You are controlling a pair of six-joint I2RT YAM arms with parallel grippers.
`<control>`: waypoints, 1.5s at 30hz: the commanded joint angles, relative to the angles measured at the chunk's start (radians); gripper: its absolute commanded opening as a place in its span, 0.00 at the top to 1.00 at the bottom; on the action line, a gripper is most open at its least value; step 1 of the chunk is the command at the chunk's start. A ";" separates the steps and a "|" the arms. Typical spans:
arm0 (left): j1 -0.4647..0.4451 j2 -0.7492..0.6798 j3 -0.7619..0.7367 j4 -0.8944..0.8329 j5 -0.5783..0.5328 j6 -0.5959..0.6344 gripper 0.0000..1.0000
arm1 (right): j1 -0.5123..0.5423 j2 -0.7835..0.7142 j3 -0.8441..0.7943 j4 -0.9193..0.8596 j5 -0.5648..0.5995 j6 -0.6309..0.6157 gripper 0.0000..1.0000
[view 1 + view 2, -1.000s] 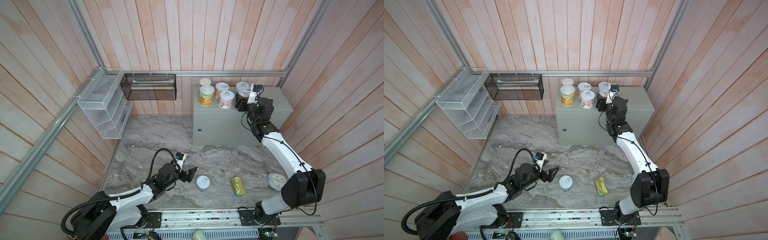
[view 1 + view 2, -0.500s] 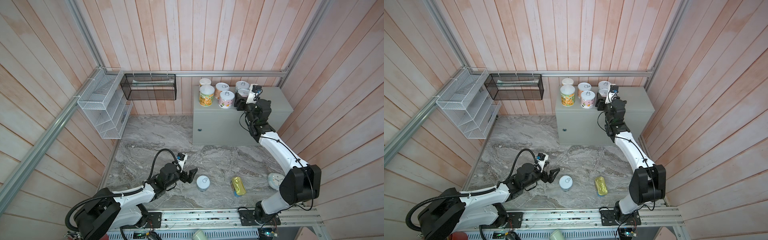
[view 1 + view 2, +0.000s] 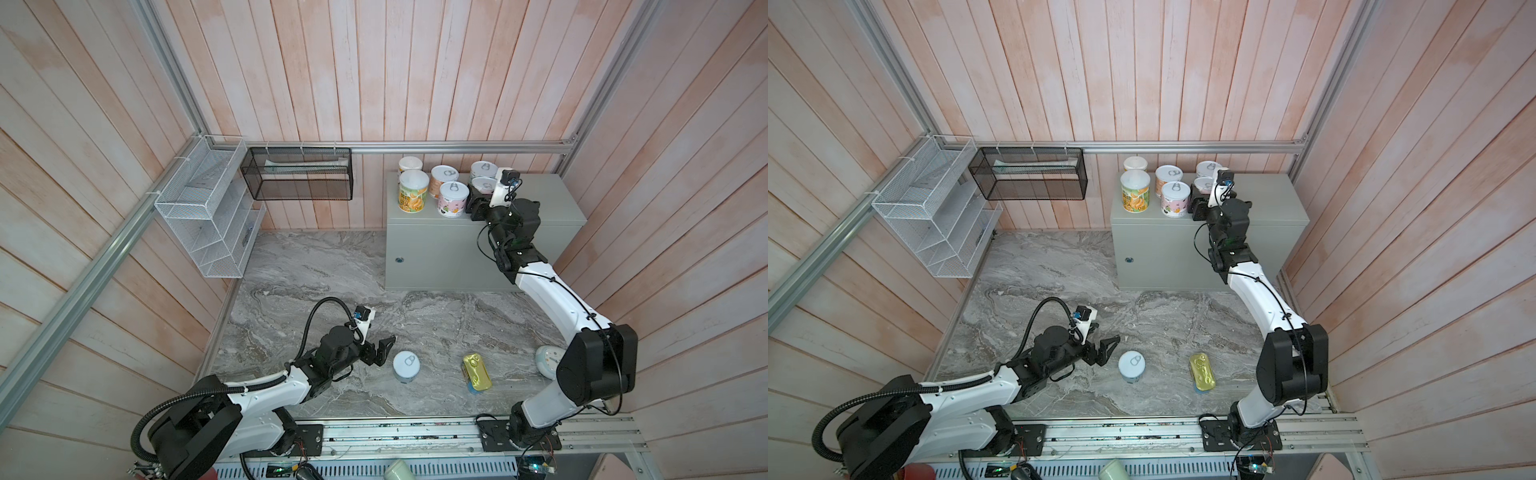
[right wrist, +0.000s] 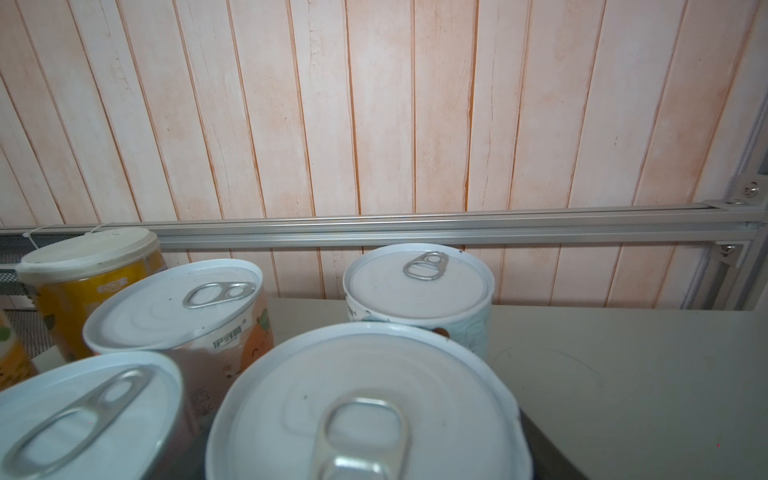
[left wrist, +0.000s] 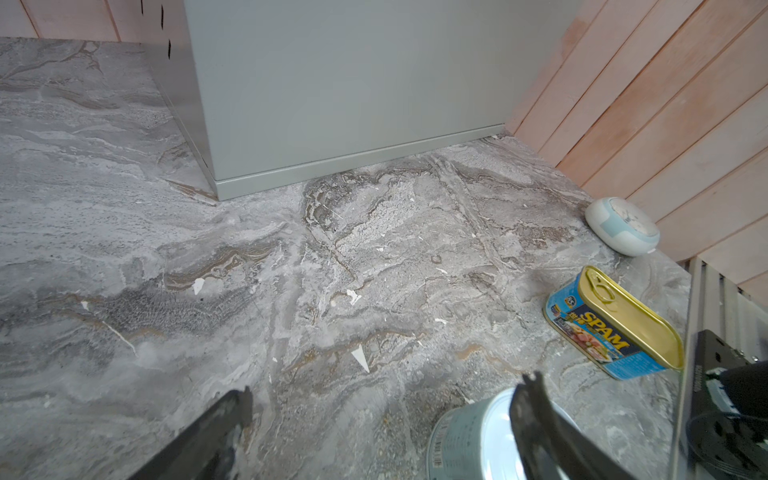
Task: Place and organize the canned foods onto the counter
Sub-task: 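Lower the pink can onto the cabinet top beside the other cans, then open right gripper and move it down toward the Spam tin on the floor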
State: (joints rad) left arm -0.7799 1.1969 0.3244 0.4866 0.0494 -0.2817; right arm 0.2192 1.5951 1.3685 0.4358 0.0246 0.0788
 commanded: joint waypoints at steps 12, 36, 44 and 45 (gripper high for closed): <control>-0.001 0.002 0.031 0.011 0.024 -0.010 0.00 | 0.000 -0.010 -0.010 -0.077 -0.019 0.054 0.02; -0.001 -0.029 0.041 -0.046 -0.022 -0.019 0.00 | -0.001 -0.384 -0.227 -0.247 0.255 0.183 0.02; -0.002 -0.028 0.050 -0.068 -0.027 -0.036 0.00 | -0.001 -0.588 -0.366 -0.448 0.271 0.296 0.02; -0.001 -0.025 0.051 -0.066 -0.023 -0.036 0.00 | -0.001 -0.603 -0.374 -0.480 0.264 0.314 0.02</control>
State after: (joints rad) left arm -0.7799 1.1797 0.3481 0.4316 0.0402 -0.3073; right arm 0.2195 1.0218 1.0168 0.0711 0.2703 0.3256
